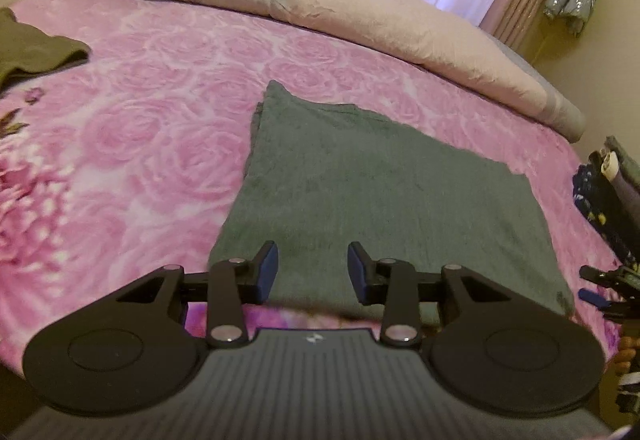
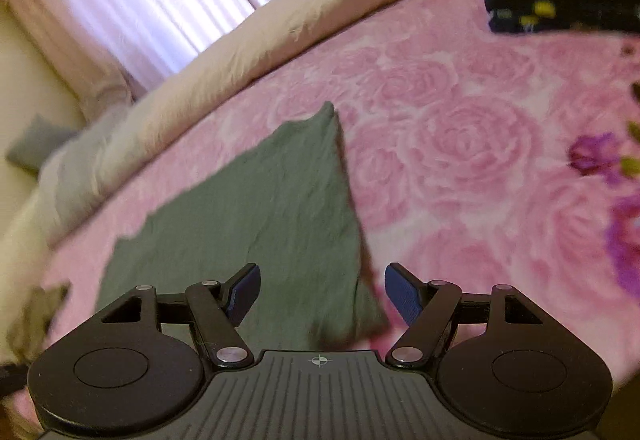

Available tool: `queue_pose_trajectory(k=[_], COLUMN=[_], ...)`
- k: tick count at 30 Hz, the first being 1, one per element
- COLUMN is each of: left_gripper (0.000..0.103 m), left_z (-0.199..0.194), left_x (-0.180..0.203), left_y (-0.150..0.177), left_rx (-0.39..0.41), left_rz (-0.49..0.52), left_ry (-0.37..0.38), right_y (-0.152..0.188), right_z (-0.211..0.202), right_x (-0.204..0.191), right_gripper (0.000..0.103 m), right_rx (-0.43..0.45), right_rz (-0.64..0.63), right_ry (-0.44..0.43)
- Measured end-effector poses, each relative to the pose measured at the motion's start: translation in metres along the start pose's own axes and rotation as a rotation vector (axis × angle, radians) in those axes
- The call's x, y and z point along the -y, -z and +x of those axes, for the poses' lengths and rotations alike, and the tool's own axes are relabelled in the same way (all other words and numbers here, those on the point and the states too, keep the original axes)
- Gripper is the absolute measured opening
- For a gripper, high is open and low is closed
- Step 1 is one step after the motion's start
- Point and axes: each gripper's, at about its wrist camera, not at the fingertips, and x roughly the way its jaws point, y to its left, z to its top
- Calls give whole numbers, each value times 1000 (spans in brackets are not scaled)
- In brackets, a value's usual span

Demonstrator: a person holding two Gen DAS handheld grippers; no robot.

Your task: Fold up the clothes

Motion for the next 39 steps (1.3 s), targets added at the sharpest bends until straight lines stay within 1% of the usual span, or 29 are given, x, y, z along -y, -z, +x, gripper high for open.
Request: queue_pose_trajectory(k=[3, 6, 10, 16, 17, 18, 20, 22, 25, 26, 27, 29, 30, 32, 35, 37, 39], left_gripper=[31, 31, 30, 30, 30, 30, 30, 30, 30, 30, 30, 30, 30, 30, 30, 30, 30], left_z=[24, 47, 78, 110, 113, 114, 116, 116, 115, 115, 113, 110, 108, 104, 98, 92, 86], left_x=[-9, -16, -28, -46, -48, -50, -54, -58, -63, -64, -64, -65, -66, -67, -72, -77, -83], left_y=[-12, -23, -36, -45, -45, -45, -45, -44, -44, -44, -44, -44, -44, -44, -43, -44, -44], left_rx=[-22, -38, -74, -123, -129, -133, -138, -139, -143, -144, -144, -144, -143, -143, -140, -131, -116], left_rz=[-51, -72, -125, -204, -215, -226, -246, -266, -289, -293, -293, -295, -295, -290, -291, -301, -311], left_ry=[85, 144, 191, 249, 261, 272, 290, 308, 323, 323, 321, 319, 319, 318, 319, 327, 339], right_y=[-19, -33, -52, -73, -75, -77, -79, -79, -79, -79, -79, -80, -82, -85, -89, -86, -76], right_z=[22, 44, 64, 95, 99, 103, 112, 117, 118, 119, 120, 121, 120, 118, 115, 112, 108], right_x=[22, 38, 50, 55, 55, 55, 57, 58, 55, 55, 55, 53, 49, 33, -6, -47, -99], right_gripper=[73, 72, 72, 72, 67, 58, 49, 49, 48, 36, 21, 14, 12, 10, 9, 9, 9], right_rx=[-22, -71, -110, -217, -235, -253, -286, -300, -310, -317, -328, -339, -343, -349, -357, -336, -293], right_rz=[64, 104, 132, 127, 125, 123, 127, 120, 107, 108, 112, 124, 121, 87, 6, -121, -285], right_ry=[-58, -125, -219, -347, -363, -378, -404, -436, -441, -419, -387, -338, -306, -217, -22, 137, 251])
